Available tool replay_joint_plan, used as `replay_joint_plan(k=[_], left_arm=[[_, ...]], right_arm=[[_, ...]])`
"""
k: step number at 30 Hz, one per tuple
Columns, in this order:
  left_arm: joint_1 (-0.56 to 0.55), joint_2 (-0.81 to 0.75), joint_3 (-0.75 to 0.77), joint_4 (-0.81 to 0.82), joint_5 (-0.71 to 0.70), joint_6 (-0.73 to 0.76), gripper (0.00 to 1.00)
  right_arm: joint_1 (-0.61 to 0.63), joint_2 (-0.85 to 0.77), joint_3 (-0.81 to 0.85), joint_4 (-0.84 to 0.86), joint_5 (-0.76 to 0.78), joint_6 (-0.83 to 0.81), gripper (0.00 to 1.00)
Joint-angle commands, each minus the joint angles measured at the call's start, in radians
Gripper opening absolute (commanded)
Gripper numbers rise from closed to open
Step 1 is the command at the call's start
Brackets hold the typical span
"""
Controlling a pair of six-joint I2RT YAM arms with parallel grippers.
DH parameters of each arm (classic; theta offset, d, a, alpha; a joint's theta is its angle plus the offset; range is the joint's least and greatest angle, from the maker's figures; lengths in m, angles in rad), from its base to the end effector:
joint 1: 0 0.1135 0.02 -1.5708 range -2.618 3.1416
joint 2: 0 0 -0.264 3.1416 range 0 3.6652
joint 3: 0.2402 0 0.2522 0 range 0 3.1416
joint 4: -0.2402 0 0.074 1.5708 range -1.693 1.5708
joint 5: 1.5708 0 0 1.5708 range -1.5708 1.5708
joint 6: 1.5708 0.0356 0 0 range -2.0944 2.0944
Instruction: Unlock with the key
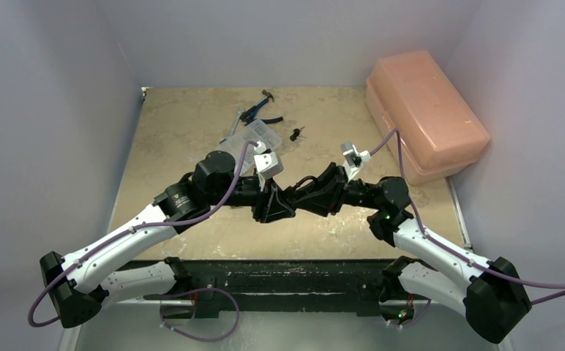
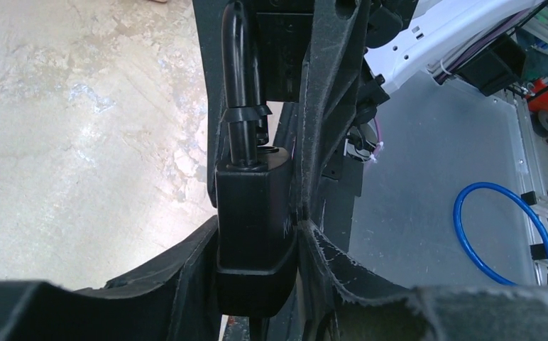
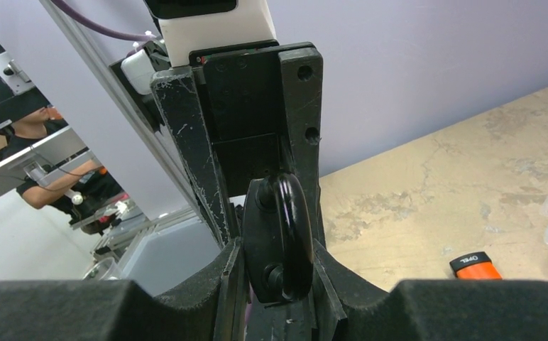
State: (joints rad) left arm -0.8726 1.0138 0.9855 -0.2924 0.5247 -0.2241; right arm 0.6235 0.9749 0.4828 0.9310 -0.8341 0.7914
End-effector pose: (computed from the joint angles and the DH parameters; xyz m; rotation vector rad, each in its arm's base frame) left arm 0.1319 -0.1849 0.3576 1.0080 1.7784 -1.2148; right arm 0.1508 0.1409 0.3107 -0.7423 1.2815 1.6517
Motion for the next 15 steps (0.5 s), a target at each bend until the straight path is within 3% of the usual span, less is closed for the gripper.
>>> replay_joint_plan(k=[1,4,9,12,15], left_arm=[[0.003,0.007,0.019,0.088,0.009,0.002,0.32],[0.003,0.005,0.009,0.107,-0.024,-0.006,0.00],[0.003,0.009,0.022,0.078,-0.087,0.018,0.00],[0.003,0.015,0.042,0.048,-0.104,0.052,0.00],[0.003,0.016,0.054,0.030,-0.127,0.091,0.00]], right_arm=[[0.006,-0.015,0.028,0.084,-0.012,-0.011,0.00],[0.006,-0.013,0.025,0.083,-0.013,-0.011,0.00],[0.005,-0.014,0.039,-0.005,0.012,-0.017,0.03],[0.006,-0.010,0.081,-0.139,0.008,-0.065,0.32],[0.005,-0.015,0.127,-0.242,0.030,-0.107,0.54]])
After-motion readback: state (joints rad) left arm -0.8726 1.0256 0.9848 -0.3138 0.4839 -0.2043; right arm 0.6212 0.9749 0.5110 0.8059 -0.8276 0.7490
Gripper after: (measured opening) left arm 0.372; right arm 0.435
